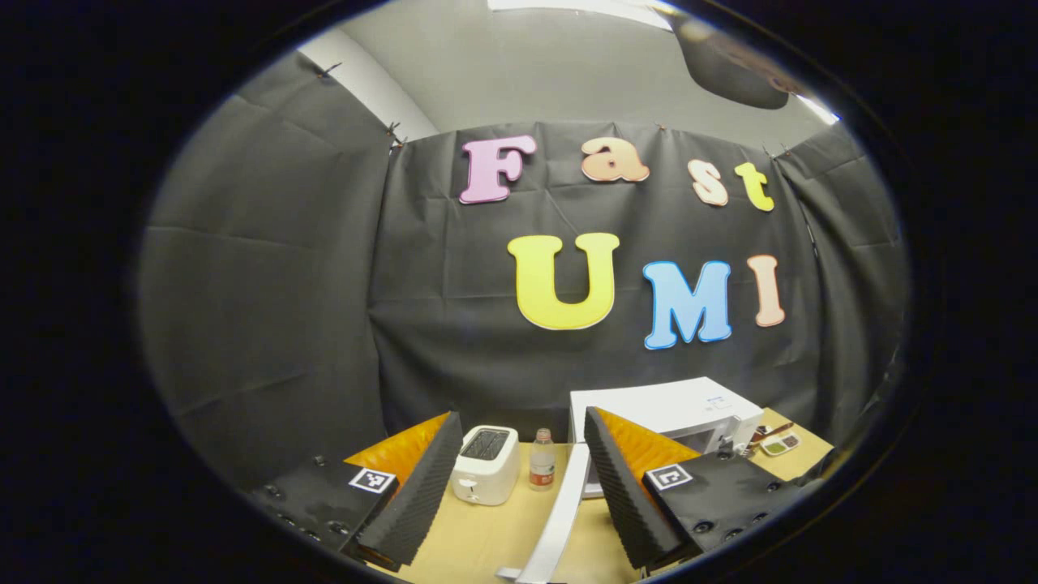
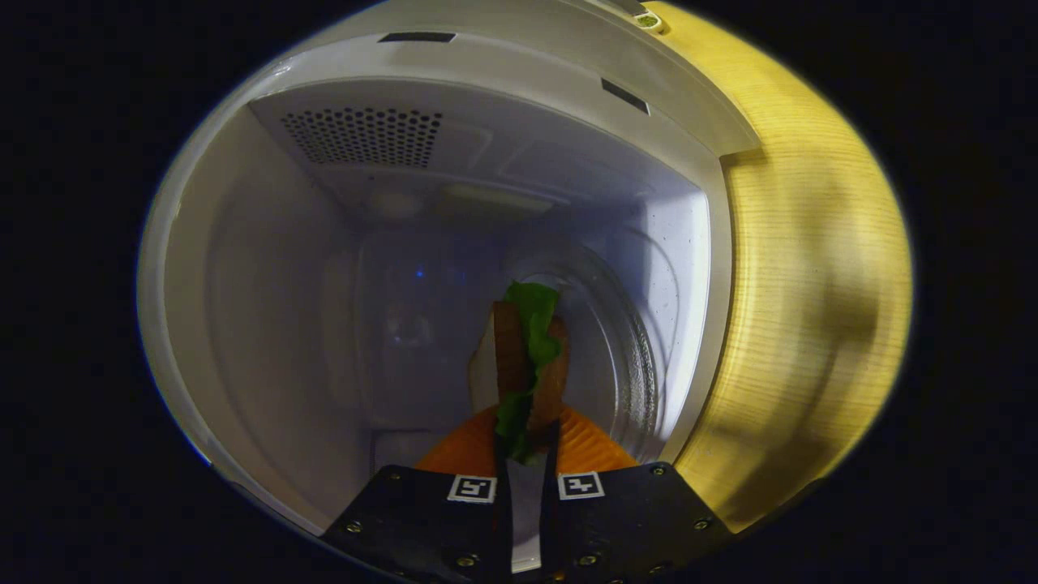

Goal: Open the microwave oven with the left hand, put the food in, and close the microwave oven.

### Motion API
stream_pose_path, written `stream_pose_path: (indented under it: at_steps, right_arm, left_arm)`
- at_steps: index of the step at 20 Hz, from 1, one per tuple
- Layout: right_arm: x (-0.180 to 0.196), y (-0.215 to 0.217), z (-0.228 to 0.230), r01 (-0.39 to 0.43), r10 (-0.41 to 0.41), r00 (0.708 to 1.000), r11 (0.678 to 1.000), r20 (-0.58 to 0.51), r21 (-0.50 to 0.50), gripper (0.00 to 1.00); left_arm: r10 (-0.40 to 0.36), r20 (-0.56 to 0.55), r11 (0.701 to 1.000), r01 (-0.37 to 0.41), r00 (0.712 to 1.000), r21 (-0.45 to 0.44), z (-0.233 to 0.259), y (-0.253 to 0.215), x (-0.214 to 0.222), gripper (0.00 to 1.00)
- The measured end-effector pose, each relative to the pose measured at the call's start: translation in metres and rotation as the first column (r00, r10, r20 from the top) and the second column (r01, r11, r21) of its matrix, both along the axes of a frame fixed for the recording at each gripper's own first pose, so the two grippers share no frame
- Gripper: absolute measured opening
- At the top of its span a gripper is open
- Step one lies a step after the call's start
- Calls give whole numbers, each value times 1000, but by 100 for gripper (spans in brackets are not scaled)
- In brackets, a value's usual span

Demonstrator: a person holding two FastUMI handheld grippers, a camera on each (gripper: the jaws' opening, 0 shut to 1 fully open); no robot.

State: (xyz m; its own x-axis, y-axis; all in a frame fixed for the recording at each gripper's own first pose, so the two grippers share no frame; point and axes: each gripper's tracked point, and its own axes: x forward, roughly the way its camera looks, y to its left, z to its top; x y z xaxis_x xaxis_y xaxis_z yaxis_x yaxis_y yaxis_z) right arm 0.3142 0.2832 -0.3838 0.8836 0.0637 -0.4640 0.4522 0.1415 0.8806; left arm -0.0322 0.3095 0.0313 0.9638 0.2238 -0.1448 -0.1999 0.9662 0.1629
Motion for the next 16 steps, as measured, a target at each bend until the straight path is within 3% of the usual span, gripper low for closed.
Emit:
stream_pose_path:
  at_steps: [6, 8, 9, 11, 14, 15, 16]
  right_arm:
    - [-13, 0, -3, -38, 39, 999, 999, -35, 22, 42]
    - [-17, -1, 6, -53, 53, 999, 998, -10, 21, 59]
    - [-19, -1, 9, -68, 68, 998, 998, -11, 3, 73]
    - [-30, -4, 17, -94, 94, 996, 995, -6, -33, 86]
    - [-56, -12, 27, -144, 146, 989, 984, 11, -105, 89]
    - [-67, -16, 30, -163, 166, 986, 978, 12, -132, 80]
    - [-78, -22, 32, -186, 190, 982, 968, 7, -169, 89]
  left_arm:
    - [-33, 15, 999, 33, 999, -26, -1, -12, 4, 96]
    - [-50, 18, 998, 50, 999, -23, -2, -17, 5, 97]
    - [-59, 22, 998, 60, 998, -21, 0, -20, 6, 97]
    - [-76, 28, 997, 77, 997, -21, -1, -28, 7, 97]
    - [-93, 41, 995, 94, 995, -40, -2, -35, 6, 96]
    - [-97, 49, 994, 100, 994, -50, -1, -37, 7, 96]
    - [-105, 57, 992, 108, 993, -61, 0, -40, 6, 97]
